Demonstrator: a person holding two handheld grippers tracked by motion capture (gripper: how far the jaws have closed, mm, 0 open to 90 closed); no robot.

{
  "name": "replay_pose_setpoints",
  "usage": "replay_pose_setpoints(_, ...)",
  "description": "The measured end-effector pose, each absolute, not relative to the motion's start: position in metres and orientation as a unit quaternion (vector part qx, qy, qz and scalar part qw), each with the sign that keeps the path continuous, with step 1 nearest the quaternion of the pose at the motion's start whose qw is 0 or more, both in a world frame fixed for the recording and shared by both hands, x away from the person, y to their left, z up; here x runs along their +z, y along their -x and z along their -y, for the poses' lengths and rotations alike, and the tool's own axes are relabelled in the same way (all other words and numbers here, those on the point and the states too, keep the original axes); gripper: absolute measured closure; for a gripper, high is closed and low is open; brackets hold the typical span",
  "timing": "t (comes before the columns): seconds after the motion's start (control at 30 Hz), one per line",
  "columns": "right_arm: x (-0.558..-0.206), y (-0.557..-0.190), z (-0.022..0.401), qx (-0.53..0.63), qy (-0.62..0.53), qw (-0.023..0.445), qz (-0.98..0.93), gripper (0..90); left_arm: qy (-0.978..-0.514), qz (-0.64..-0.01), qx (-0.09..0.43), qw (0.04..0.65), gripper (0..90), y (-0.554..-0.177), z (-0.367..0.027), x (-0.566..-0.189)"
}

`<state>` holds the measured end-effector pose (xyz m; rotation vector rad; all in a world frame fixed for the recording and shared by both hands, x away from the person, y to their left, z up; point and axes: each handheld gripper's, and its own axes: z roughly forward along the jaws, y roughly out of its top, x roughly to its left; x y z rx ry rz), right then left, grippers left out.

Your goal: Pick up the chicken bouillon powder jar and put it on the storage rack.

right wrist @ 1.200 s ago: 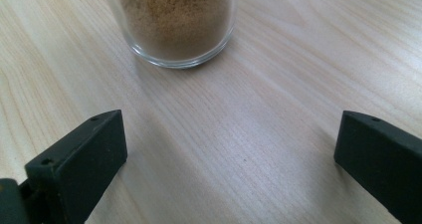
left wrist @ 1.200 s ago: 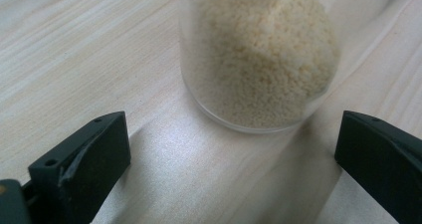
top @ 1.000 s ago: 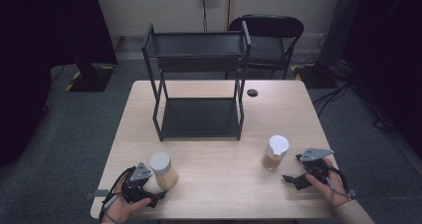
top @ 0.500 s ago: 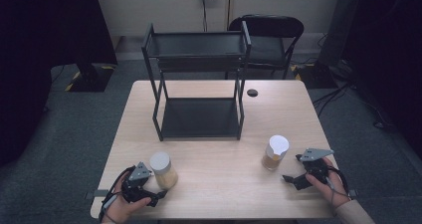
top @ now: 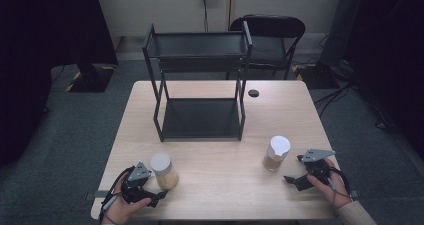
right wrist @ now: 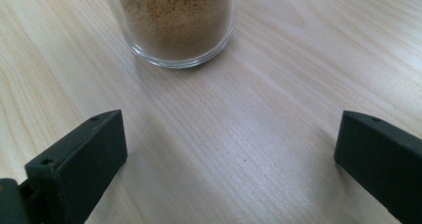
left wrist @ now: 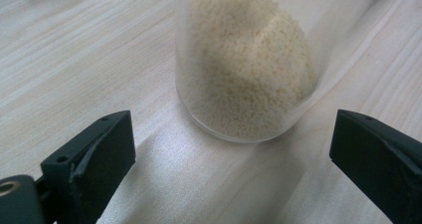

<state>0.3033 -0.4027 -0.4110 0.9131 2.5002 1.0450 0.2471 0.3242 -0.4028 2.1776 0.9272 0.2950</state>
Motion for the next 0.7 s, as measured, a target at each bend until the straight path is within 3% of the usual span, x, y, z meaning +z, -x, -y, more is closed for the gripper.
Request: replay_pose_setpoints(0.7, -0.4110, -0.3033, 0.4027, 0.362, -0.316, 0.141, -0.866, 0.0, -0.843, -0.368, 0.111, 0.377, 3.0, -0.2472, -0.3238, -0.3930)
